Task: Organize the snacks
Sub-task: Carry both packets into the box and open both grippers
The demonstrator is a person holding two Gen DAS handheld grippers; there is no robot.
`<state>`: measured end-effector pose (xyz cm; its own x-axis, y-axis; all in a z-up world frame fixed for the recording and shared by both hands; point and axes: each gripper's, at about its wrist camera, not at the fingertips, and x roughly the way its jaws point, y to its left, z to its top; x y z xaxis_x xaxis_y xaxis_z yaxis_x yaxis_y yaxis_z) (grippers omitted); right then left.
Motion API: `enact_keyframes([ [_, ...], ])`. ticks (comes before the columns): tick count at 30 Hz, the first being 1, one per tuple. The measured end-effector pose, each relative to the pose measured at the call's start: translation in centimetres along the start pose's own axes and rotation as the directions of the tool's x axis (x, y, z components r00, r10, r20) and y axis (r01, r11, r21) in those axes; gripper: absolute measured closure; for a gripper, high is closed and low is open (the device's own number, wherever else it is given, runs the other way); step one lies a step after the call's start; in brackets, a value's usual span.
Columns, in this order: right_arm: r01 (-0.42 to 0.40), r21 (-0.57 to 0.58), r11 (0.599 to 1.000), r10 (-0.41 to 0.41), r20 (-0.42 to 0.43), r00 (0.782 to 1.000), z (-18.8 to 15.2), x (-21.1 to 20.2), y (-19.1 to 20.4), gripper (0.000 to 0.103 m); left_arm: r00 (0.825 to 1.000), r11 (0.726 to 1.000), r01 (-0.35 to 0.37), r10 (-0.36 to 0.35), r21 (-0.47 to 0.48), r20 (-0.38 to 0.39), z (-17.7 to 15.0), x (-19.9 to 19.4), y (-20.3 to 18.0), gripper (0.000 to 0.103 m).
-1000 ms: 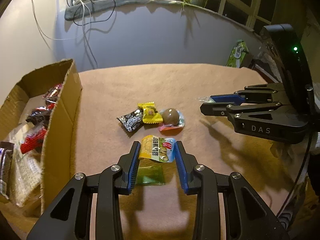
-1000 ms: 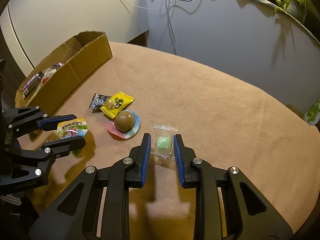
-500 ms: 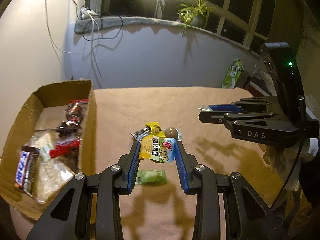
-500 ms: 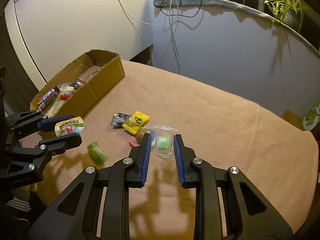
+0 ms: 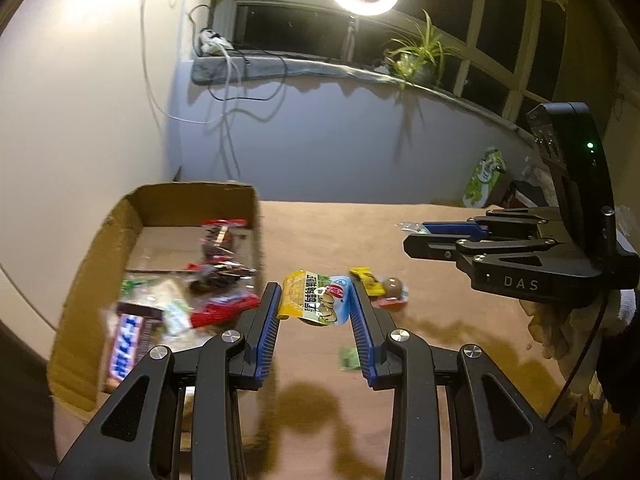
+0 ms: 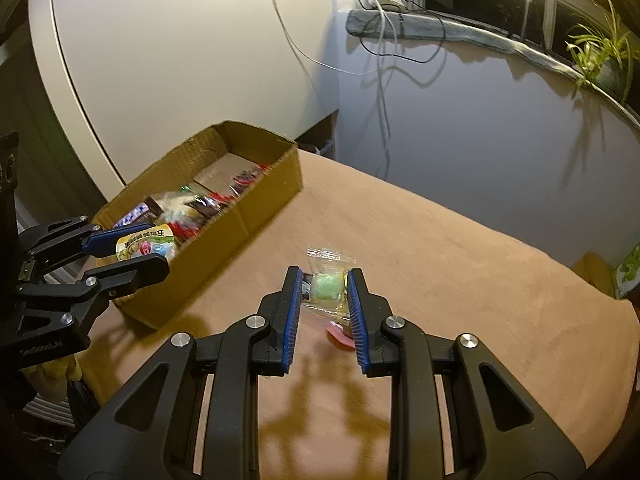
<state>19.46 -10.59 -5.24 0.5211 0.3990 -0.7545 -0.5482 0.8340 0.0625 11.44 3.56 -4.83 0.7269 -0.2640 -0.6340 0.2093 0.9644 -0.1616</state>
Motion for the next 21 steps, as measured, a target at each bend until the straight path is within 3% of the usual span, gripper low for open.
enact_keyframes([
  [21, -0.089, -0.072, 0.993, 0.09, 0.004, 0.996, 5.9, 5.0, 5.9, 0.079, 0.997, 0.996, -0.071, 0.073, -0.058, 0.031, 1.8, 0.0, 7.7, 0.07],
])
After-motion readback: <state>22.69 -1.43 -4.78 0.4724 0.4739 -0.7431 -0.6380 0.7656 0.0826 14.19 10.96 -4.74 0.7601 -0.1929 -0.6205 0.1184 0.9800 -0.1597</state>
